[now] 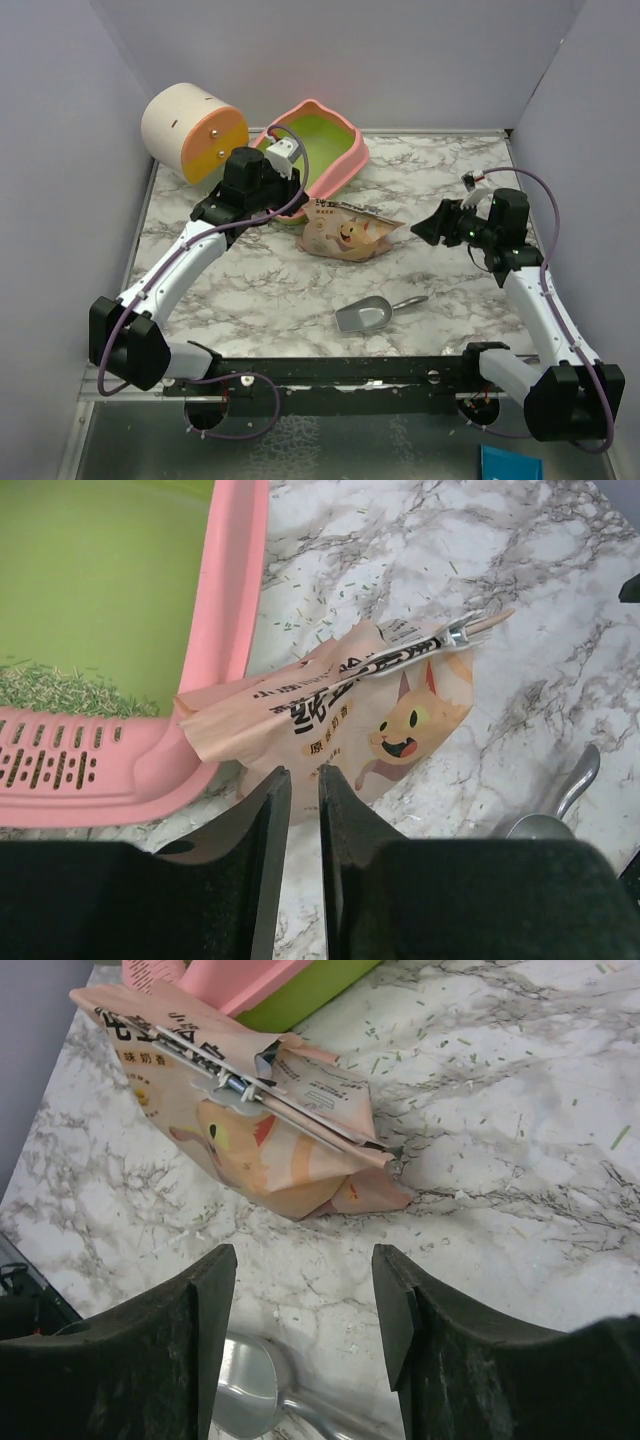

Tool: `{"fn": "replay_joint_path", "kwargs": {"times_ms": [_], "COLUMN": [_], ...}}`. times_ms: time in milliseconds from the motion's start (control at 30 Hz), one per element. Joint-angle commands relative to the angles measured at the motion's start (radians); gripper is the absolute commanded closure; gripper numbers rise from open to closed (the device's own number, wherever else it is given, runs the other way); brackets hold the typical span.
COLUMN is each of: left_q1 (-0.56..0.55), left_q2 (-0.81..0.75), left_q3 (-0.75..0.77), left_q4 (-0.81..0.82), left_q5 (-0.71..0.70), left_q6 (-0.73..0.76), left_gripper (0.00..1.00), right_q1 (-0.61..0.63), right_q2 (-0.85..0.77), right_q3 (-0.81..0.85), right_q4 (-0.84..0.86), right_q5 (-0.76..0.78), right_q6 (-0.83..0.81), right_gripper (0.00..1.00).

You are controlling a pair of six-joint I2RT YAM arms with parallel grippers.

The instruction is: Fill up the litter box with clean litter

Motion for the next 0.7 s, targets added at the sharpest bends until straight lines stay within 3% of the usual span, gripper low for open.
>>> {"fn": "replay_joint_path", "kwargs": {"times_ms": [0,67,167,233,300,433,667], "left_q1": [-0.022,-0.061,-0.122,-0.142,-0.145,-0.140,-0.059], "left_q2": [-0.059,-0.055,-0.030,-0.022,-0.028,-0.049,0.060], "left_q3": [-0.017,0.004,0.039,0.031,0.020,-0.023,0.103], "left_q4": [0.020,-0.042,-0.153,-0.179,-0.184,-0.135,-0.210], "left_q5": [0.017,-0.097,-0.214,-0.215,-0.101,0.097,0.258], "left_q6": [0.125,0.224,0.457,0.581,0.682,0.867,0.951], "left_gripper": [0.72,0.67,0.71,0.73,0.72,0.62,0.53], "right_q1": [0.008,0.008,0.008,0.010,0.010,0.011,0.024], "right_q2": [-0.008,-0.022,-0.027,-0.021,-0.011,0.015,0.066], "right_q3": [0.033,0.034,0.026,0.025,0.032,0.042,0.084], "right_q4": [-0.003,0.009,0.046,0.068,0.079,0.103,0.076], "right_q5": [-0.095,-0.100,-0.139,-0.191,-0.236,-0.305,-0.322], "right_q6": [-0.033,-0.022,-0.011,-0.016,-0.022,-0.027,-0.053], "right_gripper": [0.42,0.42,0.43,0.45,0.49,0.58,0.58]}}
